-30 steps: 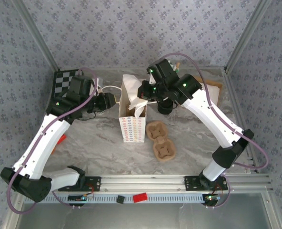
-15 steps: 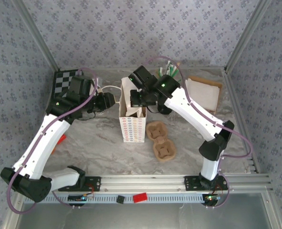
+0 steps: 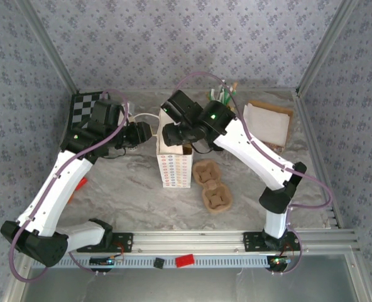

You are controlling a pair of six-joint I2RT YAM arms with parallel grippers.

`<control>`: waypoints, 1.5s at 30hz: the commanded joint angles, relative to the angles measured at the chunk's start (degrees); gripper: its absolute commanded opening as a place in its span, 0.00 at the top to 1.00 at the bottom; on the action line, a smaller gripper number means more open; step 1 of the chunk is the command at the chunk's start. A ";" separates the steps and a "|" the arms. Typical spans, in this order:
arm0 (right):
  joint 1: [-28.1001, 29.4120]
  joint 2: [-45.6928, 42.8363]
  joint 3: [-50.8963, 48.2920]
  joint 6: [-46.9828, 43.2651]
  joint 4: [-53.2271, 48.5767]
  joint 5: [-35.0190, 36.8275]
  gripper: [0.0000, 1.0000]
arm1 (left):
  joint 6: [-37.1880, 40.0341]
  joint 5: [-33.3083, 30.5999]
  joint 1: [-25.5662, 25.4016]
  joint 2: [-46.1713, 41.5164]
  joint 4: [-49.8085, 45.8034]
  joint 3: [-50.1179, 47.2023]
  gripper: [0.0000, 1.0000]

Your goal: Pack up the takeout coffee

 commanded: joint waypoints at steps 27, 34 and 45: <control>-16.56 -15.34 -10.62 -2.89 7.60 -6.61 0.67 | 3.17 -4.38 -4.00 -2.91 -4.09 7.17 0.46; -36.53 -30.50 -35.42 2.56 18.09 -16.85 0.57 | 4.15 -10.37 -11.69 -1.64 -2.62 9.11 0.44; -52.51 -28.48 -53.01 -4.99 26.46 -20.41 0.48 | 8.83 -14.91 -16.89 6.31 -0.62 14.23 0.42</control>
